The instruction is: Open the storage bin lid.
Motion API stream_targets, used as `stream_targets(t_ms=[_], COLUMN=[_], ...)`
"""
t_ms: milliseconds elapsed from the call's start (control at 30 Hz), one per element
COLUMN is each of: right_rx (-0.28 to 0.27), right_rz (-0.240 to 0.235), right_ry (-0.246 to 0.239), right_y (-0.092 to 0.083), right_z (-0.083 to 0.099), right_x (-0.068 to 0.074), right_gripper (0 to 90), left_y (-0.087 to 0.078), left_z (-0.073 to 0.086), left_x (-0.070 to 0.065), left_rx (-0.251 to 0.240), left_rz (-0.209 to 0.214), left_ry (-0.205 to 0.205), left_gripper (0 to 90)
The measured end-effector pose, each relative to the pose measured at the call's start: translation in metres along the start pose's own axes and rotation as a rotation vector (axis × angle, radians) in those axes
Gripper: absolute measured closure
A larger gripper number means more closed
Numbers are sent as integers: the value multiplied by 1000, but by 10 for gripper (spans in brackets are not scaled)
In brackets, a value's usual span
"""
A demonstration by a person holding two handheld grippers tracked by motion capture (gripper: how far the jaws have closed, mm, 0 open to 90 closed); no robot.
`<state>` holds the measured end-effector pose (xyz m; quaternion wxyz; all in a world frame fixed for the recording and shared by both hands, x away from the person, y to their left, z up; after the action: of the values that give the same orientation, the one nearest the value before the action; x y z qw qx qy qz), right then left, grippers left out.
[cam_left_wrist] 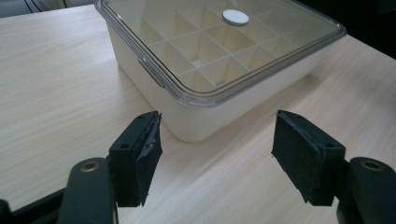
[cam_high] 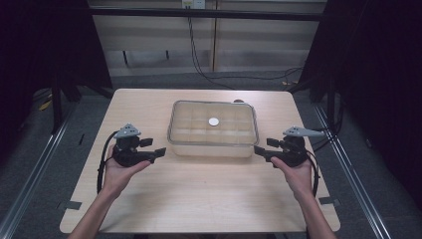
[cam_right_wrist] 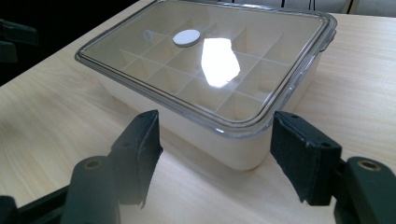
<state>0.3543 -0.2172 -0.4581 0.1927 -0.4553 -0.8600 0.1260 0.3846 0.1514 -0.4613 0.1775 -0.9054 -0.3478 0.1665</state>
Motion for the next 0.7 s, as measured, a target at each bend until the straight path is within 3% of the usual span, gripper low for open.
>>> stream_targets(t_ms=[67, 133, 233, 300, 433, 667, 700], right_rx=[-4, 1, 8, 9, 3, 57, 78], right_rz=[-5, -2, -6, 7, 34, 37, 40], right_ry=[1, -2, -11, -29, -20, 4, 17], right_y=[8, 13, 17, 23, 28, 37, 43], right_z=[-5, -8, -11, -16, -21, -20, -16], right_x=[-3, -4, -5, -8, -15, -27, -31], right_gripper=[322, 322, 326, 355, 357, 328, 296], left_y=[6, 8, 12, 18, 24, 37, 42], left_z=[-2, -4, -6, -10, -13, -16, -15], left_x=[6, 6, 9, 12, 16, 26, 29], left_rx=[19, 4, 29, 33, 30, 28, 29], left_rz=[-16, -24, -30, -26, -27, -21, -49], left_ry=[-6, -21, 5, 6, -12, -23, -27], left_gripper=[303, 299, 292, 285, 280, 251, 250])
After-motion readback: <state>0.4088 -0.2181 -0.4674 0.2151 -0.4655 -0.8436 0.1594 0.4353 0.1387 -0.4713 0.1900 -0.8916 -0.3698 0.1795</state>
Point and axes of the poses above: each handheld gripper's, and its own axes: y roughly forward along the jaws, z roughly out of its underside, x roughly to its left, the point moved 8 cm from there along y, roughly forward along the jaws, and after that the axes turned 8 degrees about -x, right-handed, at the moved point
